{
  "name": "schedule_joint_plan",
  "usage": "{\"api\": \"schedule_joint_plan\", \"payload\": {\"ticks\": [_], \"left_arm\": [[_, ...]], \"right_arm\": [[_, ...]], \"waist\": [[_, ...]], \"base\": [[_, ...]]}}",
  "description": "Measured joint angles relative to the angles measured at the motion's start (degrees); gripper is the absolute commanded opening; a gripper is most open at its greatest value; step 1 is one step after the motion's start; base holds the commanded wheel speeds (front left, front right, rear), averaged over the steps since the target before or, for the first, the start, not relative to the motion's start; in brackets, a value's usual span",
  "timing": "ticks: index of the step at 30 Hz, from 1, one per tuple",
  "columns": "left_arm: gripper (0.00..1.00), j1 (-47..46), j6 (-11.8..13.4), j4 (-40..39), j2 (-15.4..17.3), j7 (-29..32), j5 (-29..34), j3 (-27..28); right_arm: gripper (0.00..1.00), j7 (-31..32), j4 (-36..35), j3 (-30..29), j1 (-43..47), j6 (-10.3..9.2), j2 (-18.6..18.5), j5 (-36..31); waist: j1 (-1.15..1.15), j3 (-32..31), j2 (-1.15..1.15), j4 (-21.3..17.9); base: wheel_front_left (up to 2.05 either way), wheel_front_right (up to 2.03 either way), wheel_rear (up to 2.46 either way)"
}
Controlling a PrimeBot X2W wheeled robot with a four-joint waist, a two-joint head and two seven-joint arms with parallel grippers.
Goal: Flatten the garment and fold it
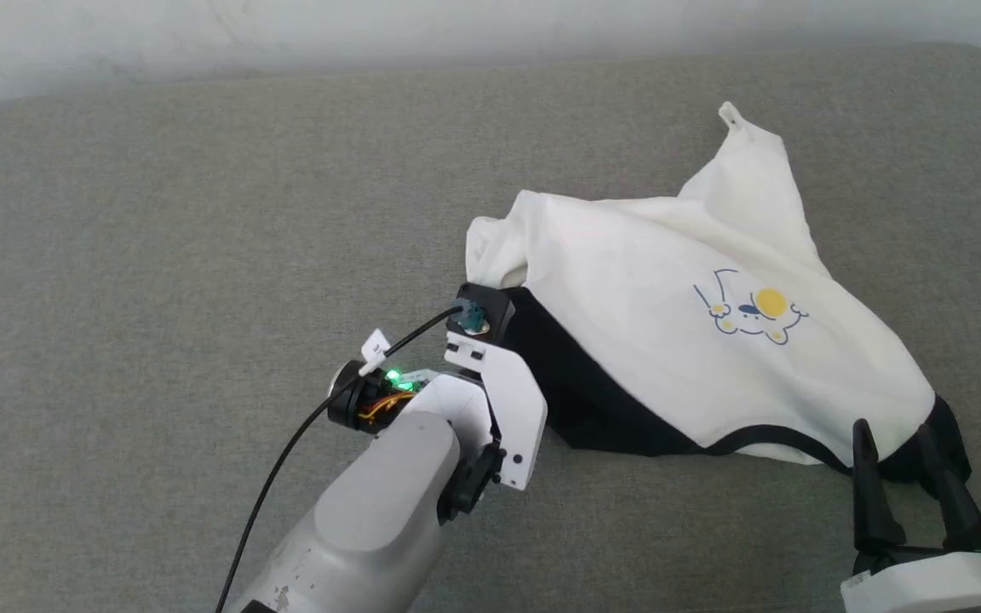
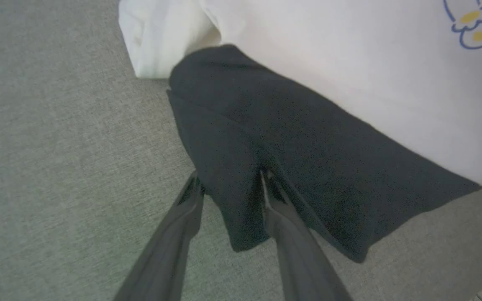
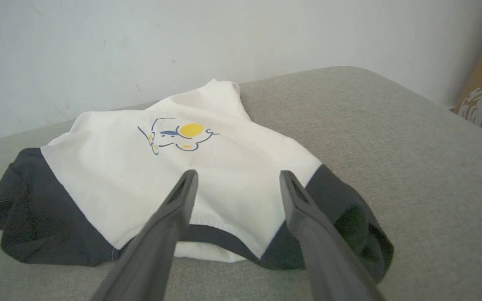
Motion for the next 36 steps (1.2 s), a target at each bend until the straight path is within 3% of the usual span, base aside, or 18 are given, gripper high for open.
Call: {"api": "schedule_joint_plan", "payload": {"ticks": [8, 13, 17, 22, 26, 30, 31, 32, 33, 34, 35, 36], "left_arm": [[0.0, -0.2, -1.8, 2.0, 0.0, -5.5, -5.4, -0.5], [0.0, -0.4, -2.0, -3.6, 1.5, -12.4, -6.7, 2.4], [0.0, 3.5, 1.9, -13.1, 8.0, -17.7, -6.7, 7.2], [0.0, 18.9, 9.9, -24.3, 15.7, -20.7, -7.5, 13.0], [0.0, 31.5, 12.2, -29.5, 15.9, -20.9, -10.8, 13.6], [0.0, 37.0, 12.2, -30.1, 13.9, -20.5, -13.7, 12.7], [0.09, 37.2, 11.9, -30.1, 13.3, -20.8, -14.2, 12.8], [0.31, 37.2, 11.9, -30.3, 12.5, -21.3, -14.9, 13.2], [0.47, 37.2, 11.7, -30.7, 11.9, -21.6, -15.4, 13.4], [0.82, 37.2, 11.2, -31.2, 11.7, -21.6, -15.8, 13.3], [1.0, 37.3, 10.6, -32.0, 11.5, -21.5, -16.6, 13.3], [1.0, 37.4, 9.8, -33.0, 11.5, -21.1, -17.7, 13.5]], "right_arm": [[1.0, 0.0, 0.0, -1.3, 0.0, 0.0, 0.0, 0.1], [1.0, 0.0, -0.1, -1.6, 0.2, 0.0, 0.0, 0.1], [1.0, 0.0, -0.2, -2.1, 1.3, 0.0, 0.0, -0.1], [1.0, 0.0, -0.4, -2.5, 2.0, 0.0, 0.0, -0.7], [1.0, 0.0, -0.5, -2.4, 2.0, 0.0, 0.0, -1.3], [1.0, 0.0, -0.3, -1.9, 1.9, 0.0, 0.0, -1.8], [1.0, 0.0, -0.2, -1.8, 1.9, 0.0, 0.0, -1.9], [1.0, 0.0, -0.2, -1.6, 1.9, 0.0, 0.0, -1.9], [1.0, 0.0, -0.1, -1.5, 1.9, 0.0, 0.0, -1.9], [1.0, 0.0, 0.0, -1.5, 2.0, 0.0, 0.0, -1.9], [1.0, 0.0, 0.1, -1.4, 2.0, 0.0, 0.0, -1.9], [1.0, 0.0, 0.3, -1.4, 2.0, 0.0, 0.0, -1.9]], "waist": [[0.0, 0.2, 0.0, -0.7], [-0.01, -0.5, 0.0, 1.0], [-0.01, -1.0, 0.0, 2.6], [-0.01, -1.3, 0.0, 5.0], [-0.01, -1.1, 0.0, 6.9], [-0.01, -0.8, 0.0, 8.6], [-0.01, -0.7, 0.0, 8.9], [-0.01, -0.7, 0.0, 9.2], [-0.01, -0.7, 0.0, 9.5], [-0.01, -0.8, 0.0, 9.6], [-0.01, -1.0, 0.0, 9.7], [-0.01, -1.2, 0.0, 9.8]], "base": [[0.0, 0.0, 0.0], [0.0, 0.0, 0.0], [0.0, 0.0, 0.0], [0.0, 0.0, 0.0], [0.0, 0.0, 0.0], [0.0, 0.0, 0.0], [0.0, 0.0, 0.0], [0.0, 0.0, 0.0], [0.0, 0.0, 0.0], [0.0, 0.0, 0.0], [0.0, 0.0, 0.0], [0.0, 0.0, 0.0]]}}
